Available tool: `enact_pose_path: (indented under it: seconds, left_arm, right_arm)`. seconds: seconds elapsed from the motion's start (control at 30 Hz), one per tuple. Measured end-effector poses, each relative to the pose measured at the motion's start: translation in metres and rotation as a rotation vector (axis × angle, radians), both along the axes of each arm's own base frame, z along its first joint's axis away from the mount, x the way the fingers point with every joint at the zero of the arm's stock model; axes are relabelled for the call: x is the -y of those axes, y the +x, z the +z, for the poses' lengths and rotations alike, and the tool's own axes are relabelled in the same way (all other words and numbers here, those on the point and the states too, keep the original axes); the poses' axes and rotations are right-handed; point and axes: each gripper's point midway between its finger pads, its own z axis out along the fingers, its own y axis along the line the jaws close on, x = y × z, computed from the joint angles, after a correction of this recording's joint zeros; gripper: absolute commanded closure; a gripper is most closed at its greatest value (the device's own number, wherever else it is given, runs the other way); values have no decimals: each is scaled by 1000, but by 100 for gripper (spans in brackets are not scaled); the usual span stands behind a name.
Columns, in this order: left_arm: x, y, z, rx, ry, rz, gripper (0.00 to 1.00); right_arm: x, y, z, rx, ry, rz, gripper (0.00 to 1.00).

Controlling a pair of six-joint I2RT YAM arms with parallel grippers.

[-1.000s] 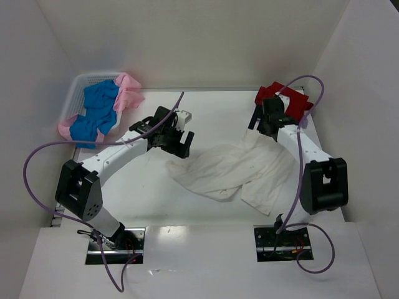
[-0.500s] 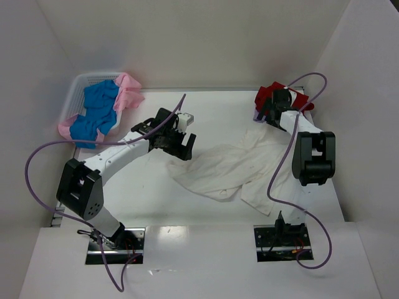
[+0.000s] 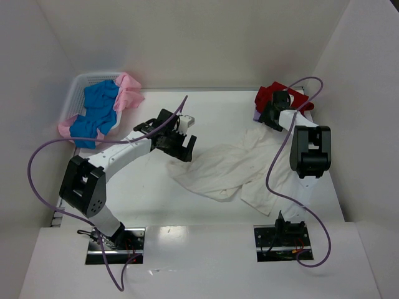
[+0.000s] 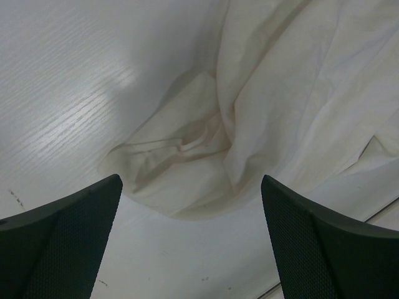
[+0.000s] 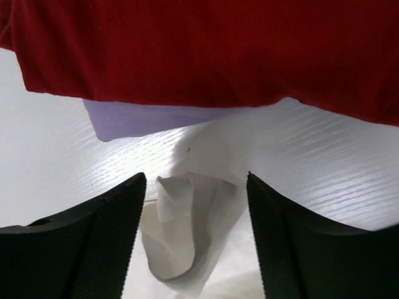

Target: Fold and stack the t-shirts

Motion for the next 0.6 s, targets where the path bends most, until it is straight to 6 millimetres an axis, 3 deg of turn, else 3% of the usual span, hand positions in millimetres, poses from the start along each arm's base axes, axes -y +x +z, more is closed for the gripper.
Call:
enact_pose_path:
  seconds: [0.1, 0.13, 0.27, 0.33, 0.6]
  left_arm:
    - [0, 0, 0, -2, 1, 0, 0]
    - [0, 0, 0, -2, 1, 1, 0]
    - [0, 0, -1, -5, 3, 1, 0]
    - [0, -1, -4, -11, 6, 1, 0]
    - [-1, 0, -5, -14, 9, 2, 0]
  right_arm:
    - [-2, 0, -2, -4, 8, 3, 53]
    - [-2, 0, -2, -1, 13, -2, 63]
    - [-2, 0, -2, -2, 12, -2, 80]
    - [-2, 0, -2, 0, 14, -5, 96]
    - [-1, -1, 0, -8, 13, -7, 100]
